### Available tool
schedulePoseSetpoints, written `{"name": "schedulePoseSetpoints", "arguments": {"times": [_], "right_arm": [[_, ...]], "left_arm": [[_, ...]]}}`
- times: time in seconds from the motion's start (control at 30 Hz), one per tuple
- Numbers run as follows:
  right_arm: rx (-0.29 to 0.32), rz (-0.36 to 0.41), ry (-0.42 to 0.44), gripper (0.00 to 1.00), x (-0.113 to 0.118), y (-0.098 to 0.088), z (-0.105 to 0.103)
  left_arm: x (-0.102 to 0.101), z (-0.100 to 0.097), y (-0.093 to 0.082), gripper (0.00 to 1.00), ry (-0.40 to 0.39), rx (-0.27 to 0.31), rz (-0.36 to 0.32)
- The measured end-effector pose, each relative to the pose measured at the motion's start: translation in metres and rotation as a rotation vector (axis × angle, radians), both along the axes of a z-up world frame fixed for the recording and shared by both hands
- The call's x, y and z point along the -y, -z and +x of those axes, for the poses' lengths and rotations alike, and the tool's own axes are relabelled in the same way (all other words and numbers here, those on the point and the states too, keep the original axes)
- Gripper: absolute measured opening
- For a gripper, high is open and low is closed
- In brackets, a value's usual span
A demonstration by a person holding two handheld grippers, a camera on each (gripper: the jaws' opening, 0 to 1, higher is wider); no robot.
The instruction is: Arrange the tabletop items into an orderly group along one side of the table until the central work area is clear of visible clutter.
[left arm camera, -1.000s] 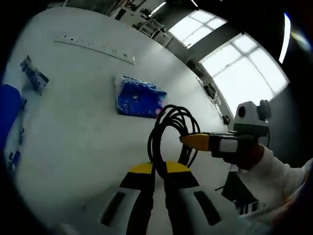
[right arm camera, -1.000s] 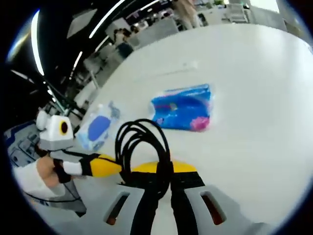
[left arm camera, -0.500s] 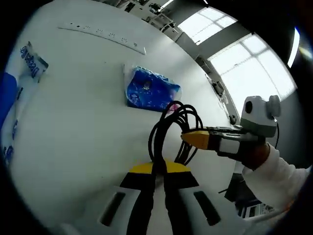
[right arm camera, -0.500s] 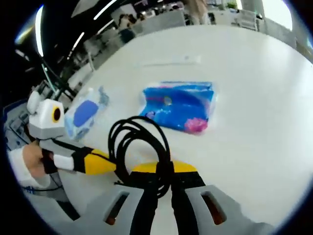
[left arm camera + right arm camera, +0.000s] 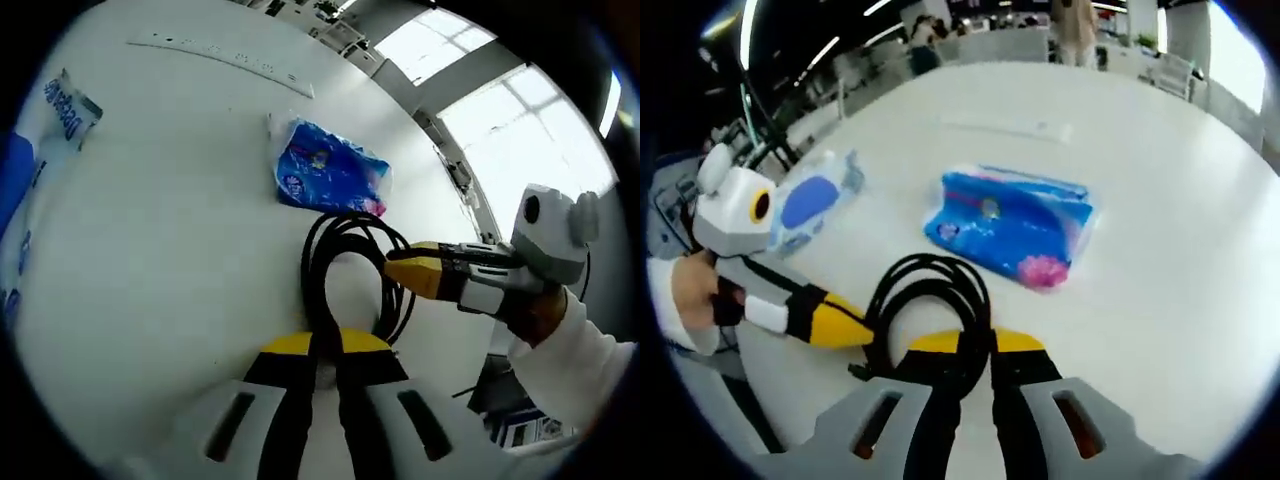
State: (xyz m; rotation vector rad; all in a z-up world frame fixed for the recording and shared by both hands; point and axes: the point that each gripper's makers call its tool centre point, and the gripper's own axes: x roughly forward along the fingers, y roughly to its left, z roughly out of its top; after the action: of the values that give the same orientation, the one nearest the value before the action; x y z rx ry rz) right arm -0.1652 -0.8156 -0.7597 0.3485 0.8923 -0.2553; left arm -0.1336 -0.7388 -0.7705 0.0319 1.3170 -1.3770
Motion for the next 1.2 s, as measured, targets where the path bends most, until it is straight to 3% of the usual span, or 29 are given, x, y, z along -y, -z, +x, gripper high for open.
{"name": "schedulePoseSetpoints", "arguments": {"times": [0.27,0.67,0.97,1.2], "right_arm": [[0.023,-0.026,0.005,0.07,0.002,-0.005,-0.005],[0.040,-0.054,-0.001,0.17,-0.004,-0.012,-0.016],[0.070,-0.046,0.080,0.27,-0.004,-0.021,-0.031],[0.138,0.015,0.183,0.26,-0.013,-0.031,-0.041]], "left_arm": [[0.002,0.000,0.000,0.04,0.010,0.027,-0.008],[0.002,0.001,0.000,0.05,0.011,0.058,-0.003],[0.001,0.001,0.000,0.05,-0.001,0.077,-0.001],[0.001,0.001,0.000,0.04,-0.032,0.056,0.006]]}}
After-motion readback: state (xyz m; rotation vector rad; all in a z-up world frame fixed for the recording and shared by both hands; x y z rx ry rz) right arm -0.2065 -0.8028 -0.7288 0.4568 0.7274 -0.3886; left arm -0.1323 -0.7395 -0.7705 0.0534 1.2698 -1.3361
